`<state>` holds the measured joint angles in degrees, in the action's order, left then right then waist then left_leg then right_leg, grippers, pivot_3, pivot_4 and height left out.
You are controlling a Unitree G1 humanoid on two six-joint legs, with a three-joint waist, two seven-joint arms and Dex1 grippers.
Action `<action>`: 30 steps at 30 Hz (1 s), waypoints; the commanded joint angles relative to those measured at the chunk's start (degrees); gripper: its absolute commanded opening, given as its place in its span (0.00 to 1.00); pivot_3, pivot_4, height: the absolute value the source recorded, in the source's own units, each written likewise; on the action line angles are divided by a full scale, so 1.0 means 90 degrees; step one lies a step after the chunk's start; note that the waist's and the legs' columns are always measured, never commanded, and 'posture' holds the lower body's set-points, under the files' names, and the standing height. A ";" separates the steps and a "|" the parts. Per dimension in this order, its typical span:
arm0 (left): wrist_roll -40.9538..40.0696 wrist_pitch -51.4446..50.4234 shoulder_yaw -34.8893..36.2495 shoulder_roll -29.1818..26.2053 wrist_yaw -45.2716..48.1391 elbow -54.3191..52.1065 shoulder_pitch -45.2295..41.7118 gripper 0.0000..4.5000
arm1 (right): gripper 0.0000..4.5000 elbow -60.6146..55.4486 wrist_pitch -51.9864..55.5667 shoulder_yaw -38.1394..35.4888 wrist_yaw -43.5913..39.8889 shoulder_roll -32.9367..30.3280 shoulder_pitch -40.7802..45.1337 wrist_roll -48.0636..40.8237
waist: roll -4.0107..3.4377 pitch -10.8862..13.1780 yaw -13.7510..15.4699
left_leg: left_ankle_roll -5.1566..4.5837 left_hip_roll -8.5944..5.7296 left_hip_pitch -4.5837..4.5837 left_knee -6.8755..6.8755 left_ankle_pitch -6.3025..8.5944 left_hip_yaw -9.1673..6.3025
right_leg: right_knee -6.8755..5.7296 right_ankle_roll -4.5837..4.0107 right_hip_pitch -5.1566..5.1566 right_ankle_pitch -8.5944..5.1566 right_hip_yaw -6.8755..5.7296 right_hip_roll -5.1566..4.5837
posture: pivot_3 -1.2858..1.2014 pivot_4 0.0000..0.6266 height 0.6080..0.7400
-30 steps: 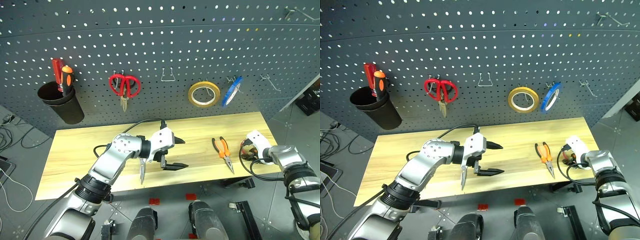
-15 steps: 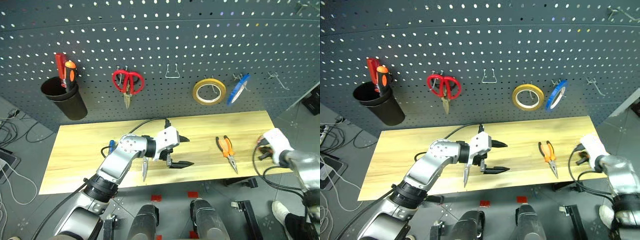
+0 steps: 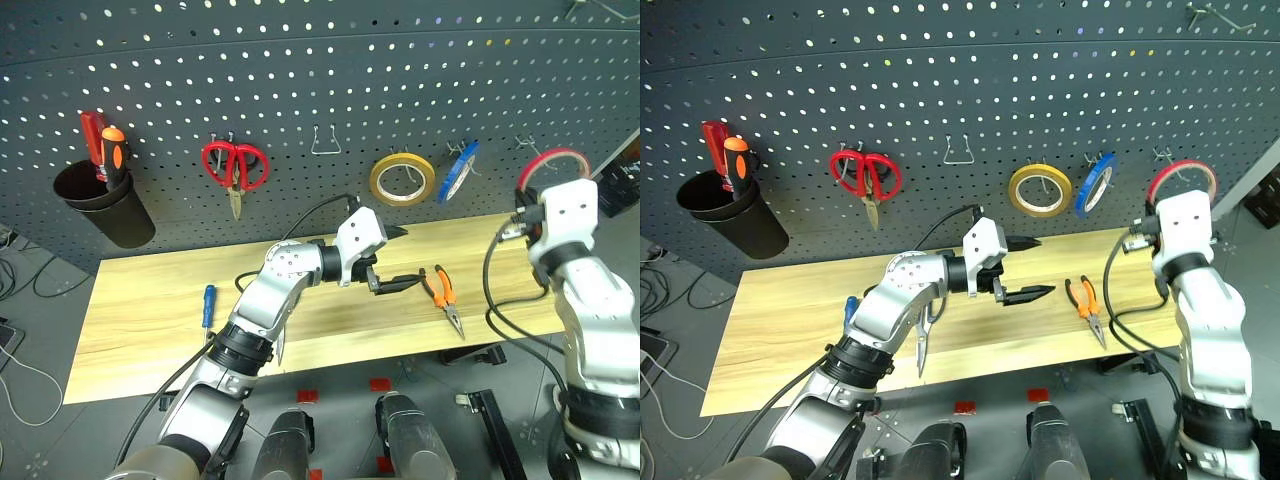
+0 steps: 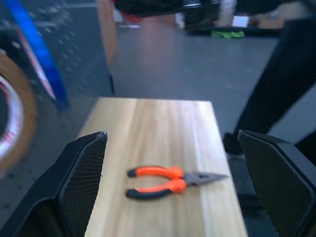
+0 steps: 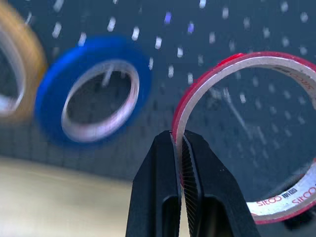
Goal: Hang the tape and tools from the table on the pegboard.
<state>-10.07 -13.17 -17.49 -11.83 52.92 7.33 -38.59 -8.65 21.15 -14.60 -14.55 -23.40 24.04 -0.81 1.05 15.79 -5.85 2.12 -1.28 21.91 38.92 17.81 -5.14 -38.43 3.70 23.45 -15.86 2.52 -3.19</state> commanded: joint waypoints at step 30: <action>0.0692 0.0217 0.0156 -0.1891 0.0427 0.0184 0.0771 1.00 | 0.99 -0.1476 0.4709 0.1546 0.1135 0.1115 -0.1540 -0.0598 | -0.0007 0.0043 0.0079 | 0.0005 -0.0004 0.0046 0.0001 -0.0011 0.0004 | -0.0040 -0.0001 0.0072 0.0001 0.0014 -0.0022 | 0.47 0.45 1.00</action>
<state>-4.27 -12.17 -15.86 -28.17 55.90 10.50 -31.84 -23.76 63.38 -1.71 -4.53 -12.24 8.54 -7.54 0.98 16.17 -5.14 2.20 -1.31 22.41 38.94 17.70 -5.15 -38.78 3.69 24.16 -15.86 2.59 -3.38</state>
